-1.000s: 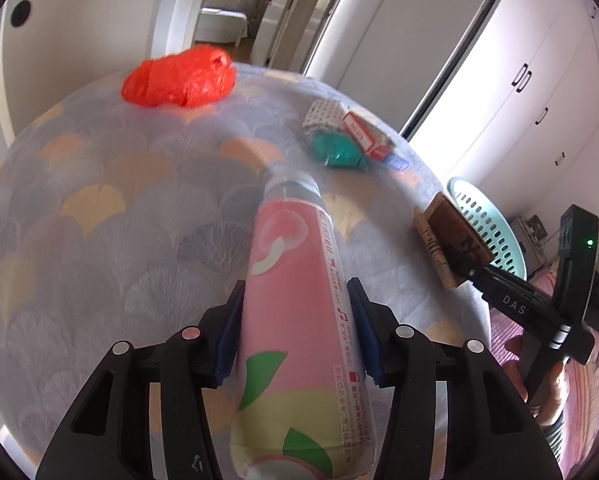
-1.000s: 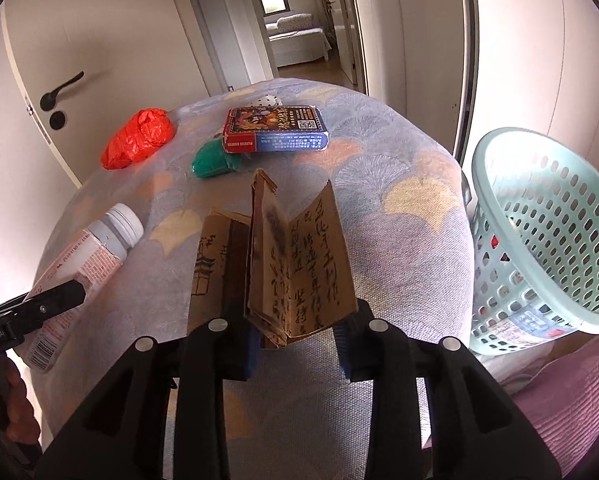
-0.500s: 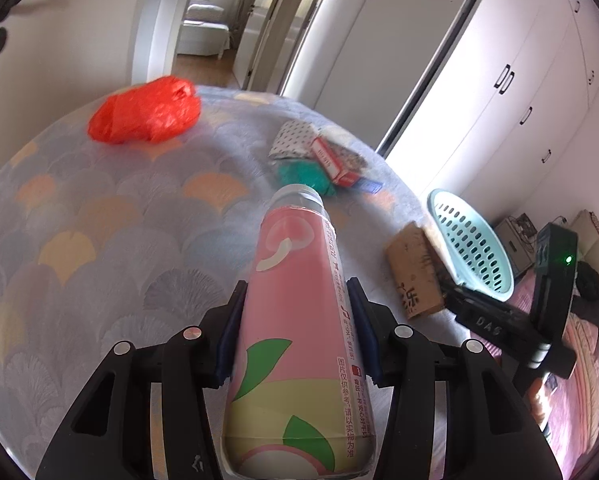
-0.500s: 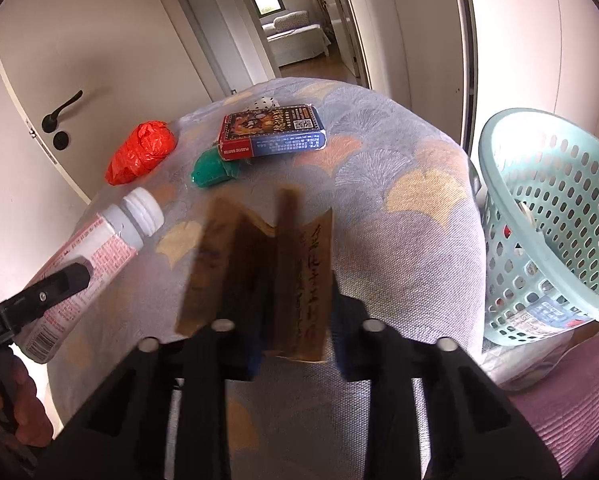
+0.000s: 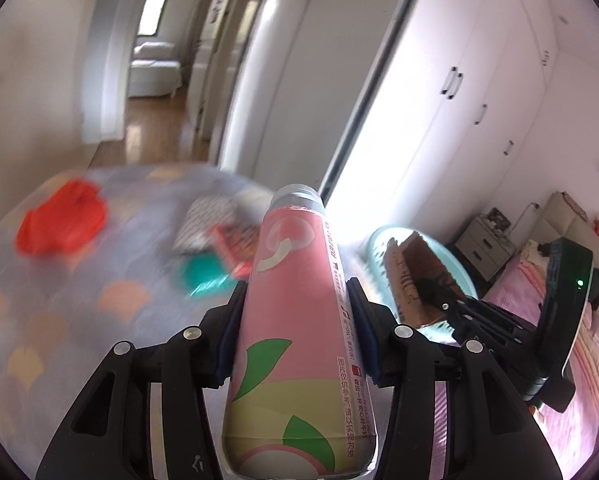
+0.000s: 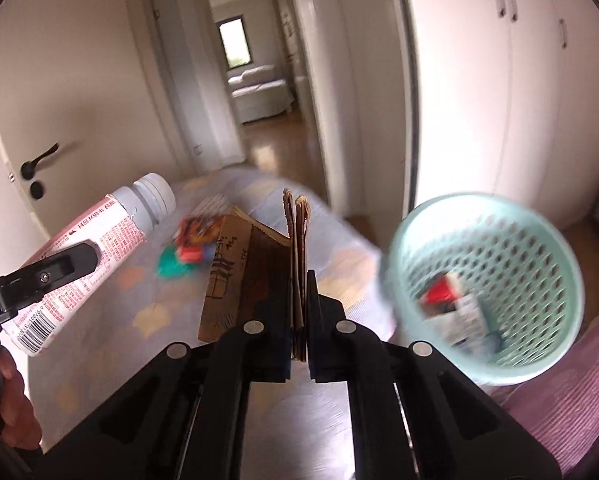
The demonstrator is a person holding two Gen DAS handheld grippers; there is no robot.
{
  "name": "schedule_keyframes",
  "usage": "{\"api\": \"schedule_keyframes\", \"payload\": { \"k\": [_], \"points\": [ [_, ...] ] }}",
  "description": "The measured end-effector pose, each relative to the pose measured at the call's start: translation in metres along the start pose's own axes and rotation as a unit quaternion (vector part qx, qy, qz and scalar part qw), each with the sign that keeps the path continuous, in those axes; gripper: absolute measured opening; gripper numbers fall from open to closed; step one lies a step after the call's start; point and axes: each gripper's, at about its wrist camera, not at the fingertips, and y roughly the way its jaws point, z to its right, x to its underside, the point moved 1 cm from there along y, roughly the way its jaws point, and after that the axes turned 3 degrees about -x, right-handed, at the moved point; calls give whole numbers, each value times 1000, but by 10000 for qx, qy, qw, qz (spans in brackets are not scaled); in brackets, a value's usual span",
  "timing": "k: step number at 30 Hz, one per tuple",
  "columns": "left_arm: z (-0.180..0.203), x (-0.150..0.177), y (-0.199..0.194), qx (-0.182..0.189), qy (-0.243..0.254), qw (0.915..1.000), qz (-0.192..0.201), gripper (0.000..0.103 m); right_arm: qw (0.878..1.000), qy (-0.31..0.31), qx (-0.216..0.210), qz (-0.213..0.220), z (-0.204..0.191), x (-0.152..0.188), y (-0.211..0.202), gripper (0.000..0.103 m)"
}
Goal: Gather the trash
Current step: 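Grasp the pink spray bottle with the left tool while the right tool carries the paper box to the basket, then open both tools over the teal basket to drop the bottle and box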
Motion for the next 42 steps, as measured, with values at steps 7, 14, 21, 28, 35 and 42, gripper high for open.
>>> {"api": "schedule_keyframes", "payload": {
  "k": [7, 14, 21, 28, 35, 42],
  "points": [
    [55, -37, 47, 394, 381, 9985, 3, 47, 9913, 874, 978, 75, 75, -24, 0, 4],
    [105, -45, 111, 975, 576, 9929, -365, 47, 9728, 1640, 1608, -297, 142, -17, 24, 4],
    [139, -35, 168, 1231, 716, 9864, -823, 47, 9646, 1848, 1795, -570, 169, -10, 47, 4],
    [152, -23, 186, 1276, 774, 9843, -937, 54, 9589, 2041, 1868, -633, 189, -2, 48, 8],
    [145, -21, 167, 1376, 787, 9841, -796, 74, 9582, 2220, 1726, -532, 193, 5, 39, 53],
    [122, -17, 135, 1391, 676, 9860, -624, 74, 9673, 1969, 1538, -431, 163, 1, 28, 53]
  ]
}}
